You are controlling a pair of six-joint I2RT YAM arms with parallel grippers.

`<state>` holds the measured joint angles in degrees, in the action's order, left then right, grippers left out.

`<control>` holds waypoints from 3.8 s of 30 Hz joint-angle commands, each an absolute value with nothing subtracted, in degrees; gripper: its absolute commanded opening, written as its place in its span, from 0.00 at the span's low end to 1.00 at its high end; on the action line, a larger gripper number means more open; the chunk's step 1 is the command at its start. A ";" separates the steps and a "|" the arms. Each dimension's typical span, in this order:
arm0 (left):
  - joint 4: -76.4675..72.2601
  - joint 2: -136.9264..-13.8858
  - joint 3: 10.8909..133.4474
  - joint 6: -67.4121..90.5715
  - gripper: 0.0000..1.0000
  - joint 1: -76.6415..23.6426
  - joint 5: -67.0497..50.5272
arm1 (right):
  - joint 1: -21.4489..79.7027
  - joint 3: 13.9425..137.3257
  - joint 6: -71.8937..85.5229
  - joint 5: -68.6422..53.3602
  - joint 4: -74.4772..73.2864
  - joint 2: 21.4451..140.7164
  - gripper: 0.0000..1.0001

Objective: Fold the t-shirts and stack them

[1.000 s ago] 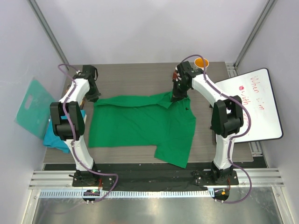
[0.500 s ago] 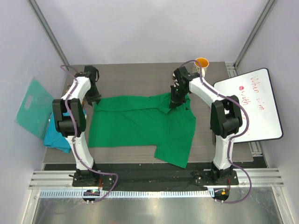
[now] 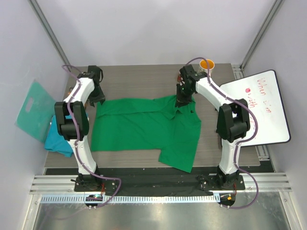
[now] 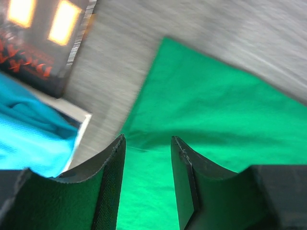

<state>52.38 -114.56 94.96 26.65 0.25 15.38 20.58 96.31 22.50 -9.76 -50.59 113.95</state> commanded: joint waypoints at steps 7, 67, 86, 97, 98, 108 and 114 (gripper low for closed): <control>48.88 -116.01 100.81 27.77 0.44 -9.75 12.57 | 15.21 105.73 19.61 -0.89 -49.48 113.81 0.25; 51.50 -121.38 102.13 25.05 0.39 -15.47 9.85 | 11.17 98.09 13.80 2.81 -34.37 117.25 0.46; 52.73 -123.22 104.33 24.08 0.39 -15.73 10.46 | 10.46 107.75 16.35 -5.18 -33.66 125.86 0.46; 52.73 -123.66 104.68 24.26 0.39 -15.73 10.11 | 10.63 107.84 17.05 -6.41 -34.01 127.09 0.46; 52.65 -123.58 104.50 24.26 0.39 -15.73 10.19 | 10.55 108.10 17.31 -6.94 -34.01 127.79 0.46; 52.91 -123.92 104.33 23.91 0.39 -15.73 10.28 | 10.55 109.69 18.19 -9.41 -33.57 128.94 0.30; 52.91 -124.54 104.50 23.91 0.39 -16.00 9.58 | 10.46 109.77 17.93 -8.79 -34.80 127.09 0.20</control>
